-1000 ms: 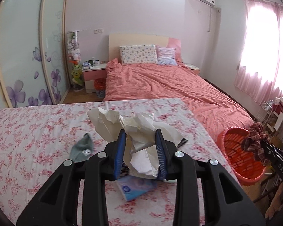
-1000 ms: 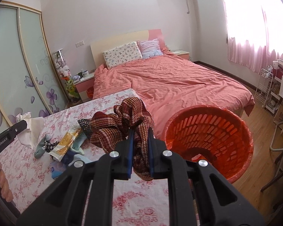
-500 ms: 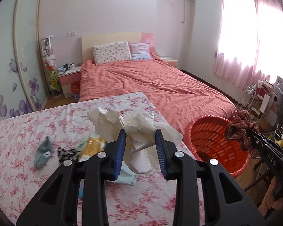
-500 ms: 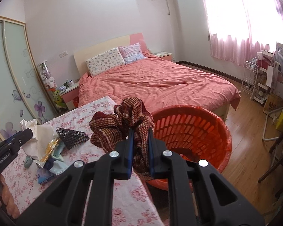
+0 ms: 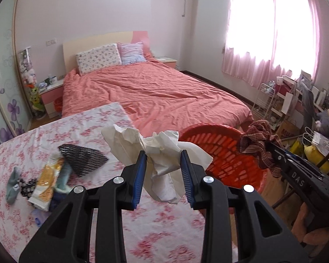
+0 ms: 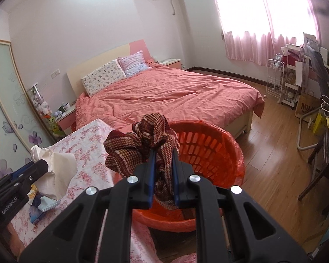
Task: Collect trash
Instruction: 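Carry tissue with left tool into the orange basket while right drops the scrunchie there, then move left tool to the grey sock while right tool approaches the black mesh net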
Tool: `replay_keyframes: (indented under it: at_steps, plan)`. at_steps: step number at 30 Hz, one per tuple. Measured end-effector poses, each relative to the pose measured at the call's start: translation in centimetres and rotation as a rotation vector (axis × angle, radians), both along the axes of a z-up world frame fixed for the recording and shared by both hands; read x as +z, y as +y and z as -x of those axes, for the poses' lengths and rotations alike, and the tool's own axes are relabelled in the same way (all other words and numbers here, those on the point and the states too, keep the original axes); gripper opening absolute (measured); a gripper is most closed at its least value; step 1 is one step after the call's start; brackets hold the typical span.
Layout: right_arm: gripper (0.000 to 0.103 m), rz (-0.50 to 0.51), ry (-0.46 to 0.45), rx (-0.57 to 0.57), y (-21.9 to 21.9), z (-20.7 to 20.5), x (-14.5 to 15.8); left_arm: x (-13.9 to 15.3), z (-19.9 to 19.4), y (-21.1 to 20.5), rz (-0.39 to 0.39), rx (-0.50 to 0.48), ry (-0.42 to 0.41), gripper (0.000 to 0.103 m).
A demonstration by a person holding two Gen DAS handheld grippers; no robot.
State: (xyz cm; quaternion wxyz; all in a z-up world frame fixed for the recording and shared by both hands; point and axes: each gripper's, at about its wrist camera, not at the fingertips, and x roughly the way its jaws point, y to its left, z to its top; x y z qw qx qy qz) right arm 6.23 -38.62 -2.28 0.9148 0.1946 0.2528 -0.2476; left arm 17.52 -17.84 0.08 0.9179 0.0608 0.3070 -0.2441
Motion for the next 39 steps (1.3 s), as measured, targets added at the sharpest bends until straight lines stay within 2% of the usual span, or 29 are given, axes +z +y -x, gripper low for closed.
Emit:
replay_keyframes:
  at_steps: [7, 10, 11, 13, 14, 16, 20, 24, 27, 34, 39]
  plan:
    - [0.015, -0.033, -0.017, -0.049, -3.5, -0.5, -0.6, -0.9, -0.8, -4.4, 0.041, -0.089, 0.040, 0.033]
    - [0.023, -0.051, -0.022, -0.050, -4.9, -1.3, -1.1, -1.7, -1.2, -5.8, 0.035, -0.111, 0.055, 0.035]
    - [0.030, -0.056, -0.016, -0.052, -5.2, -1.6, -1.4, -2.1, -1.5, -6.1, 0.024, -0.104, 0.060, 0.038]
    - [0.033, -0.067, 0.003, -0.057, -5.9, -2.4, -2.2, -2.9, -2.1, -6.5, 0.007, -0.096, 0.084, 0.046]
    - [0.034, -0.072, 0.013, -0.060, -6.1, -2.6, -2.6, -3.4, -2.4, -6.7, 0.000, -0.084, 0.098, 0.055]
    - [0.040, -0.070, 0.035, -0.069, -6.2, -2.8, -3.5, -3.9, -2.5, -6.4, -0.008, -0.066, 0.111, 0.059]
    - [0.052, -0.040, 0.057, -0.078, -5.4, -2.7, -4.3, -4.4, -2.6, -4.8, -0.039, -0.022, 0.109, 0.065]
    - [0.061, -0.015, 0.073, -0.069, -4.0, -2.9, -4.6, -3.9, -2.0, -2.5, -0.074, 0.042, 0.068, 0.078]
    - [0.066, -0.003, 0.071, -0.054, -3.2, -3.3, -4.2, -3.4, -1.5, -0.1, -0.089, 0.083, 0.038, 0.080]
    - [0.068, 0.022, 0.081, 0.029, 1.0, -4.7, -3.3, -2.7, -1.2, 6.1, -0.084, 0.174, 0.025, 0.082]
    - [0.070, 0.048, 0.103, 0.112, 5.1, -6.6, -3.3, -2.3, -1.5, 11.9, -0.056, 0.276, 0.036, 0.082]
